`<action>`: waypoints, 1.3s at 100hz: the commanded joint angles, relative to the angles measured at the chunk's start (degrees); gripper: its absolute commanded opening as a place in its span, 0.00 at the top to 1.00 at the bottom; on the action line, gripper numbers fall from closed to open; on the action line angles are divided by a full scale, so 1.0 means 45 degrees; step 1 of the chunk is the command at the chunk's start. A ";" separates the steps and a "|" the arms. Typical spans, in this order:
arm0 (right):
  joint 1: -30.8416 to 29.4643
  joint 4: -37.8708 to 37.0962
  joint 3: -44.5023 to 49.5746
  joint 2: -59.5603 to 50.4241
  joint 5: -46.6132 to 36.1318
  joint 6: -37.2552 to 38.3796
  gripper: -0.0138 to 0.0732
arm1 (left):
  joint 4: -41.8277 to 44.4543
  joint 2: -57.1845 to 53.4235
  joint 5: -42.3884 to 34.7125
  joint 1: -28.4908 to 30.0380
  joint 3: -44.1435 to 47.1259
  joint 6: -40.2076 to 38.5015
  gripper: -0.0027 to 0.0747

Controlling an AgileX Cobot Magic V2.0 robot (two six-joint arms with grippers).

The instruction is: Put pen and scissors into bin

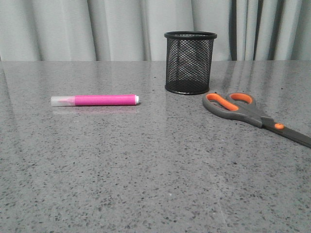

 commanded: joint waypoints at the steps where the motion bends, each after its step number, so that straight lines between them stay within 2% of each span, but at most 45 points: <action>1: -0.0060 -0.0138 0.0179 -0.0252 -0.0948 -0.0010 0.92 | -0.0103 -0.0426 -0.0979 -0.0115 0.0582 -0.0140 0.99; 98: -0.0060 -0.0138 0.0179 -0.0252 -0.0948 -0.0010 0.92 | -0.0103 -0.0426 -0.0979 -0.0115 0.0582 -0.0140 0.99; 130: -0.0060 0.0072 0.0179 -0.0252 -0.1551 -0.0010 0.92 | -0.0103 -0.0426 -0.0979 -0.0115 0.0582 -0.0140 0.99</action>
